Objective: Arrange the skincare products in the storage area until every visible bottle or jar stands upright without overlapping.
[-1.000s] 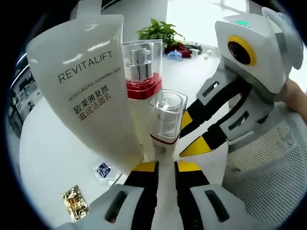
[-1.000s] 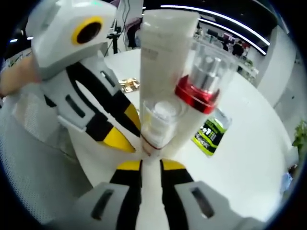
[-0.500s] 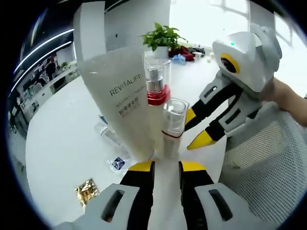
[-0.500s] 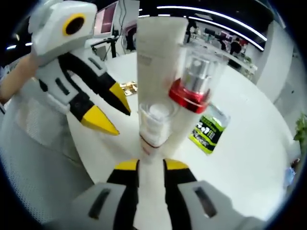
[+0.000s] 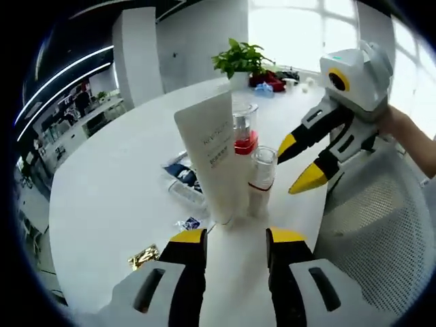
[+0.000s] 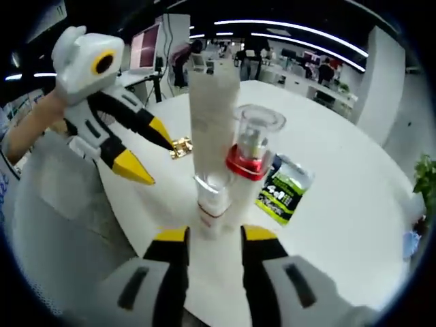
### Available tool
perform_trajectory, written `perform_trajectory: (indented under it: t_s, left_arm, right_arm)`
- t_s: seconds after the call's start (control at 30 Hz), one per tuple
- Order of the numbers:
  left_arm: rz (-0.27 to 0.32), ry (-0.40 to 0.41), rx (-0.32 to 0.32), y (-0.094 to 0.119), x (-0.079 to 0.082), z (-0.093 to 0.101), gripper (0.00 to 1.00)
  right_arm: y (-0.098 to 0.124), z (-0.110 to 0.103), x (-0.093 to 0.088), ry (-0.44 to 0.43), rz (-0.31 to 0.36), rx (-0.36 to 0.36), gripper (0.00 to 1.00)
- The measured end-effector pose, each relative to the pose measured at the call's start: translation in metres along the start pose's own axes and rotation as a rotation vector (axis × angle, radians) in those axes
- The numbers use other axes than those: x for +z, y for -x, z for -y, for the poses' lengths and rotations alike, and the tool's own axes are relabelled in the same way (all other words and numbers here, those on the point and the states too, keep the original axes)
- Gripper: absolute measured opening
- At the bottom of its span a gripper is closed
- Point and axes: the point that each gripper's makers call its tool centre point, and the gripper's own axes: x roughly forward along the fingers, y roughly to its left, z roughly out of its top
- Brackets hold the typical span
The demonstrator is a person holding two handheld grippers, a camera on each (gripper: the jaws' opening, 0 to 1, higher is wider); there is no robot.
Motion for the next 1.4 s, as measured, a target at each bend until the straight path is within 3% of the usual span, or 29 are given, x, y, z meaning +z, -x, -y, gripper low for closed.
perform_trajectory:
  t_s: [0.63, 1.0, 1.4]
  left_arm:
    - [0.001, 0.000, 0.074, 0.041, 0.004, -0.018, 0.59]
    - [-0.001, -0.003, 0.090, 0.053, 0.001, -0.023, 0.63]
    - [-0.009, 0.003, 0.109, 0.067, -0.005, -0.025, 0.74]
  right_arm:
    - [0.023, 0.003, 0.027, -0.013, 0.085, -0.038, 0.61]
    - [0.028, 0.007, 0.033, -0.040, 0.102, -0.054, 0.75]
    - [0.031, 0.001, 0.035, -0.034, 0.111, -0.030, 0.82]
